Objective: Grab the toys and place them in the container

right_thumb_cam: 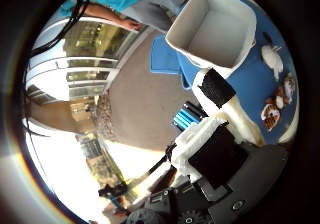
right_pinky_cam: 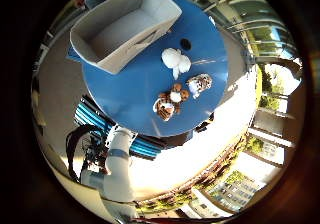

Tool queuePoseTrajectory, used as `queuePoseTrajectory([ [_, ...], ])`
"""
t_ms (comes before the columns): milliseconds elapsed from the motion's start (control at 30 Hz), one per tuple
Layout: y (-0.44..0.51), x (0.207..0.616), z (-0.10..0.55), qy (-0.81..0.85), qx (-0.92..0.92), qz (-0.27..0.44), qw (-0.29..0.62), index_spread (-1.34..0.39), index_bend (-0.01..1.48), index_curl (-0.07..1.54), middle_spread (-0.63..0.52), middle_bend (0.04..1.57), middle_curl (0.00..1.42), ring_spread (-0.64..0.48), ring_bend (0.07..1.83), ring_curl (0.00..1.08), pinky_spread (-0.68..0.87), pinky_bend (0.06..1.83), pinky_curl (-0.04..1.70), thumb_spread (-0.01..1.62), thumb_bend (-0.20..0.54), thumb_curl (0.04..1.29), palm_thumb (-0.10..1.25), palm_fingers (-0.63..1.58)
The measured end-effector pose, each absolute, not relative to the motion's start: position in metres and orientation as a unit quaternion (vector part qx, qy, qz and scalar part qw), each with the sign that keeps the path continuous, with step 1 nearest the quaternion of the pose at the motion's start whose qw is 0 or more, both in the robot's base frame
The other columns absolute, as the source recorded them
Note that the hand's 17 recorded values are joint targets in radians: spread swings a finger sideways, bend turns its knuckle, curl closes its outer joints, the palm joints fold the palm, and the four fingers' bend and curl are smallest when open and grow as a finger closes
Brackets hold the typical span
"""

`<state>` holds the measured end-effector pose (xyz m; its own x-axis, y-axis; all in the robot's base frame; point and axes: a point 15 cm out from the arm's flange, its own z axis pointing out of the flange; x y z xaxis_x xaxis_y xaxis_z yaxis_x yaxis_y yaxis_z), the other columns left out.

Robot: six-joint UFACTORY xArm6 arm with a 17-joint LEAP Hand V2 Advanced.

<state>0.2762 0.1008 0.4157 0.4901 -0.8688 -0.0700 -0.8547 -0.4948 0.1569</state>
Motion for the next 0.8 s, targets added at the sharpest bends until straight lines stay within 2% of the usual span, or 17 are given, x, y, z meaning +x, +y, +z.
queuePoseTrajectory([
  [300, -0.024, 0.343, 0.435, -0.562, 0.821, -0.067, 0.069, -0.21, 0.22, 0.36, 0.03, 0.16, 0.29, 0.26, 0.20, 0.31, 0.42, 0.28, 0.26, 1.26, -0.014, 0.35, 0.68, 0.30],
  [533, -0.094, 0.387, 0.415, -0.566, 0.815, -0.087, 0.084, -0.21, 0.17, 0.35, 0.02, 0.16, 0.29, 0.26, 0.22, 0.32, 0.41, 0.32, 0.27, 1.23, -0.021, 0.37, 0.70, 0.24],
  [667, -0.121, 0.407, 0.387, -0.562, 0.815, -0.111, 0.090, -0.27, 0.16, 0.32, 0.02, 0.16, 0.29, 0.24, 0.24, 0.33, 0.40, 0.33, 0.27, 1.18, -0.018, 0.39, 0.73, 0.14],
  [800, -0.141, 0.441, 0.360, -0.553, 0.824, -0.084, 0.092, -0.29, 0.17, 0.31, 0.02, 0.16, 0.29, 0.24, 0.24, 0.33, 0.40, 0.34, 0.27, 1.15, -0.022, 0.41, 0.75, 0.12],
])
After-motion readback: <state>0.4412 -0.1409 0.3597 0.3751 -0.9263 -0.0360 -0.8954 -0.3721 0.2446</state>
